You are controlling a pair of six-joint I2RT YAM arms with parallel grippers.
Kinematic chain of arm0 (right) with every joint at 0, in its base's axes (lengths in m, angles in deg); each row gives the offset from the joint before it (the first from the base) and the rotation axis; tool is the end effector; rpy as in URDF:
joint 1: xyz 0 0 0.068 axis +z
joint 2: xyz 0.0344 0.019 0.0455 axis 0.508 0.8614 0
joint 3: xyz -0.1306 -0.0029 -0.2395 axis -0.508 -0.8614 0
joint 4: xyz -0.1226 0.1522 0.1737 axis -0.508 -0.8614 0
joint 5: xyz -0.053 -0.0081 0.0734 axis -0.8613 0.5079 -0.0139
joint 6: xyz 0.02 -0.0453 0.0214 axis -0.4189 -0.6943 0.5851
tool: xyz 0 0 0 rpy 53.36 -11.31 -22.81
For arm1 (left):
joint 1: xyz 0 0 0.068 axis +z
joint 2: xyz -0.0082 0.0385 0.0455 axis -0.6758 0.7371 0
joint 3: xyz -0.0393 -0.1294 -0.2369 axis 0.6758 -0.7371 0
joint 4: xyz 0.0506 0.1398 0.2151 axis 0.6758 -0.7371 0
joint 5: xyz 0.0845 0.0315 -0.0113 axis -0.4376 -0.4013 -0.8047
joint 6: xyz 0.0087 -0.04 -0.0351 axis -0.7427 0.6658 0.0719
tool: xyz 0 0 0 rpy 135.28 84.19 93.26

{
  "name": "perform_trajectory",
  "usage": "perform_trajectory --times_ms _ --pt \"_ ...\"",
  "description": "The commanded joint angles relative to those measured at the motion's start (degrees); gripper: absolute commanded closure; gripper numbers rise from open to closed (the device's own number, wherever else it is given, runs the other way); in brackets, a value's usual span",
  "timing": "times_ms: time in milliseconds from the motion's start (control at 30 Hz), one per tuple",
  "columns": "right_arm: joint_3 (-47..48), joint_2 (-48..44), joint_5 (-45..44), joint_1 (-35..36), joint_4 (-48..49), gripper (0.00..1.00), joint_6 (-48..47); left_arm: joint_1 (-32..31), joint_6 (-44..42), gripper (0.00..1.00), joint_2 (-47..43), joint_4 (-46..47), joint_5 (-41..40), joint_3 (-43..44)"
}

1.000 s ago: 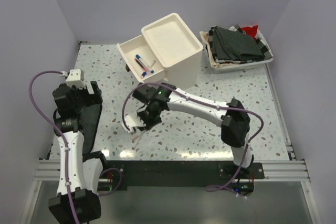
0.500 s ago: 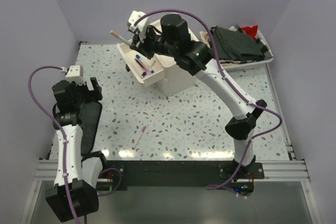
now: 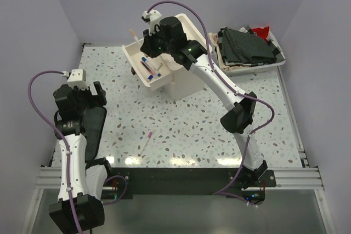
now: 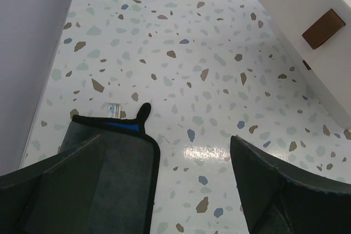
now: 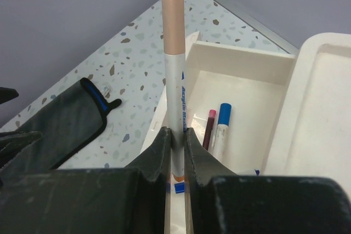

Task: Sort the stationery into containers
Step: Place the pen in the drawer, then pick up the pen from the corner of the board.

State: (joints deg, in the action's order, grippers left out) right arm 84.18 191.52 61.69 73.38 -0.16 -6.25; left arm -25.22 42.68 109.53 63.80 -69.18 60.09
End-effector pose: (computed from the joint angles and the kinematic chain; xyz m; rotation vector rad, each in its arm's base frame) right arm 0.3646 0.3445 0.4174 -0.6841 1.7970 0.7140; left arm 0.1795 0.0469 0.3014 -0.1746 1.9368 -0.0640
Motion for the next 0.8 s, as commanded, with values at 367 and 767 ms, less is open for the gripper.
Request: perform_trajectory --times_ms 367,767 --pt "-5.27 -7.99 14.6 0.48 1.25 0.32 -5.6 0.98 0.44 0.0 -0.28 1.9 0.11 0.82" --pt "-46.31 -26.02 16.96 17.77 -19.22 0.38 -69.75 0.98 0.71 0.0 -0.19 2.86 -0.25 0.03"
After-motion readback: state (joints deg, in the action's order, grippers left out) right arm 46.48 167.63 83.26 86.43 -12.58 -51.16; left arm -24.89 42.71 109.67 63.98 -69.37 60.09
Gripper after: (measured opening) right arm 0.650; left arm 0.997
